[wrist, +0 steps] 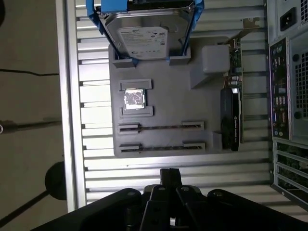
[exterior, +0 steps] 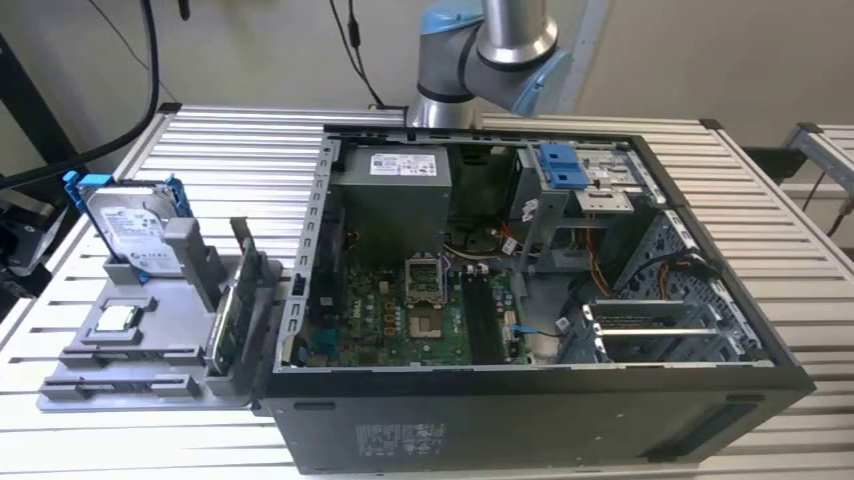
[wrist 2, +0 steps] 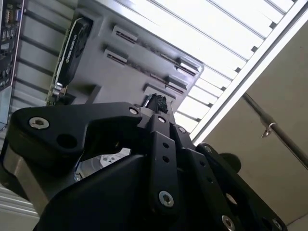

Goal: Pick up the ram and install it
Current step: 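Pick up the ram and move it above insertion slot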

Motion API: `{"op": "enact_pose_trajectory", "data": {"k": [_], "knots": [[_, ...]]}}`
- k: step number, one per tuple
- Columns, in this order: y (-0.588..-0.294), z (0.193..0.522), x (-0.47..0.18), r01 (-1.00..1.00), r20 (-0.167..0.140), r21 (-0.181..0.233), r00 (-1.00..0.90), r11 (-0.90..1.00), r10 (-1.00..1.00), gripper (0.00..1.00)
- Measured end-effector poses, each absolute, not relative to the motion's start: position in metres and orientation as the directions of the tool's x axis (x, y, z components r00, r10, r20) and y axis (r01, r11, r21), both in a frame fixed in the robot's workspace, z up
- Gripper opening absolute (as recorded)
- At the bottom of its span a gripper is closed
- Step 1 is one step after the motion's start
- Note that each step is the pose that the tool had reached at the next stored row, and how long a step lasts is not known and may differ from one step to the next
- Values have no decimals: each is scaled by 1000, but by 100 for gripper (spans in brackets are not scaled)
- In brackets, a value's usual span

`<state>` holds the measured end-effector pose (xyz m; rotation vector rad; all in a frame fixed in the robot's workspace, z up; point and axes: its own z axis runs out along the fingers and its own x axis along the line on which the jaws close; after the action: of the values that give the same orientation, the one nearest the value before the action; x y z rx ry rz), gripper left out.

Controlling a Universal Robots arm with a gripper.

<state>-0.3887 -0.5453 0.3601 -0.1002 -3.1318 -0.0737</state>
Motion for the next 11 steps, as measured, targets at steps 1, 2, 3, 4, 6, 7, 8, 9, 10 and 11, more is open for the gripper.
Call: {"op": "enact_pose_trajectory", "data": {"k": [1, 2, 3, 4, 6, 7, 8, 9, 10, 11], "knots": [[-545, 360, -389, 58, 9, 47, -998, 997, 58, 11], [-545, 360, -389, 53, 9, 47, -999, 998, 52, 11], [-545, 360, -389, 47, 9, 47, -999, 998, 47, 11], [-545, 360, -389, 41, 9, 47, -999, 998, 40, 11], [-545, 360, -389, 26, 9, 47, -1000, 999, 26, 11], [-545, 360, -389, 19, 9, 47, -1000, 999, 19, 11], [-545, 360, -389, 11, 9, 47, -1000, 999, 11, 11], [-545, 360, -389, 3, 9, 47, -1000, 999, 2, 11], [-545, 360, -389, -6, 9, 47, -1000, 999, -7, 11], [-545, 360, -389, -14, 9, 47, -1000, 999, -15, 11]]}}
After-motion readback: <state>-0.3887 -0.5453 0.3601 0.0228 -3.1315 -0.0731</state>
